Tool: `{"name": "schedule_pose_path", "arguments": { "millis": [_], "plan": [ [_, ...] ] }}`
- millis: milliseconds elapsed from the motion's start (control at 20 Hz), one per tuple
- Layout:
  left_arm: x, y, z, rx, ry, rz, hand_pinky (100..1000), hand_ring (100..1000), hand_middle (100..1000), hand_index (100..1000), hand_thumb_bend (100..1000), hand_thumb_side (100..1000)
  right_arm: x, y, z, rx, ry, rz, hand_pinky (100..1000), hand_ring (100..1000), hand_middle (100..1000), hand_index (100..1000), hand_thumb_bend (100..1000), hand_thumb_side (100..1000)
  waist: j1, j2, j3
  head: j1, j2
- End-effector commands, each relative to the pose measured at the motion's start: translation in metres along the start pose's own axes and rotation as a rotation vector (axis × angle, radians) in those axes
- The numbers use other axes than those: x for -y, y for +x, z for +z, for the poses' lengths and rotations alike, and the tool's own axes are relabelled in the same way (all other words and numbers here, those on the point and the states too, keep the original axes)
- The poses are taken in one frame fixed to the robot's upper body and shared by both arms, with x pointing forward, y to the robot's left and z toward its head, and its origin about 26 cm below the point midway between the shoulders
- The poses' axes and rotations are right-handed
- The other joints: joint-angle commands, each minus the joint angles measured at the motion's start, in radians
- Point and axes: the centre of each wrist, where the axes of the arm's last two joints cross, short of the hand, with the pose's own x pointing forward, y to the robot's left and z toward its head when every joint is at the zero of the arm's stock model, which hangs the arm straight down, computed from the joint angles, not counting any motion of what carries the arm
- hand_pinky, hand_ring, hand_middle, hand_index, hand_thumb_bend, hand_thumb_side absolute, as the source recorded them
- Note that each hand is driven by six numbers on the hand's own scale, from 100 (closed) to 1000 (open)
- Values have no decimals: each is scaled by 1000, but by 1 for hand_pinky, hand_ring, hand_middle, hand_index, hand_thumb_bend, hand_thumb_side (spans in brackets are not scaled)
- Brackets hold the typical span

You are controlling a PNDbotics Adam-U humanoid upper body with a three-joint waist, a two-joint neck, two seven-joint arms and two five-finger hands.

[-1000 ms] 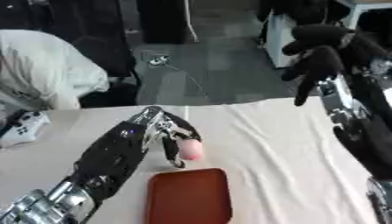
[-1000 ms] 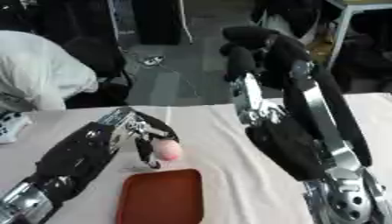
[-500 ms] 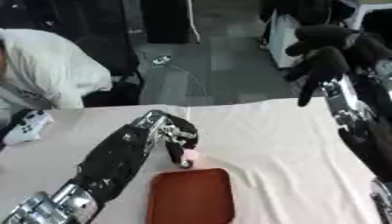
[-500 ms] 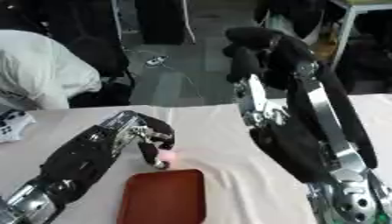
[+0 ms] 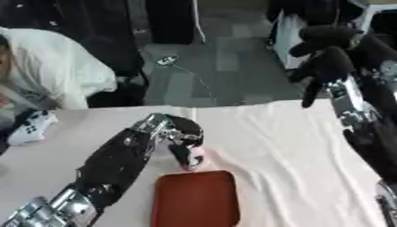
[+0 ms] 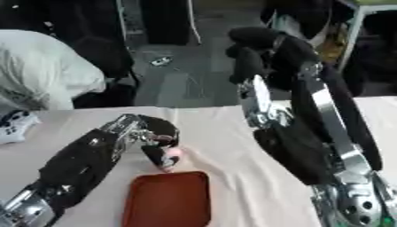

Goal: Pick up objects on the table and place them in the box.

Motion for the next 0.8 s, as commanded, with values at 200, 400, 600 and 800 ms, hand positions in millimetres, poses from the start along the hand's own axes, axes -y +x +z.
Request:
{"name": "schedule_pose_path", "arguments": {
  "millis": [200,400,600,800],
  "plan": [
    [-46,-10,31,7,94,-19,100,100,202,425,100,566,6,1,2,-3,-2,16,356,565,657,807,100,738,-1,-27,13,-27,-6],
    [-67,1,41,79,83,14,100,100,197,431,100,564,7,-1,3,-13,3,20,357,566,657,807,100,738,2,-32,19,-35,-3],
    [-76,18,45,165,0,64,100,100,192,437,100,553,7,-1,4,-16,6,22,357,566,658,807,100,738,5,-35,21,-38,-3],
    [-76,35,45,232,-100,105,100,100,186,443,100,544,7,-1,4,-17,9,23,358,566,658,807,100,738,7,-36,21,-39,-4]
  ]
}}
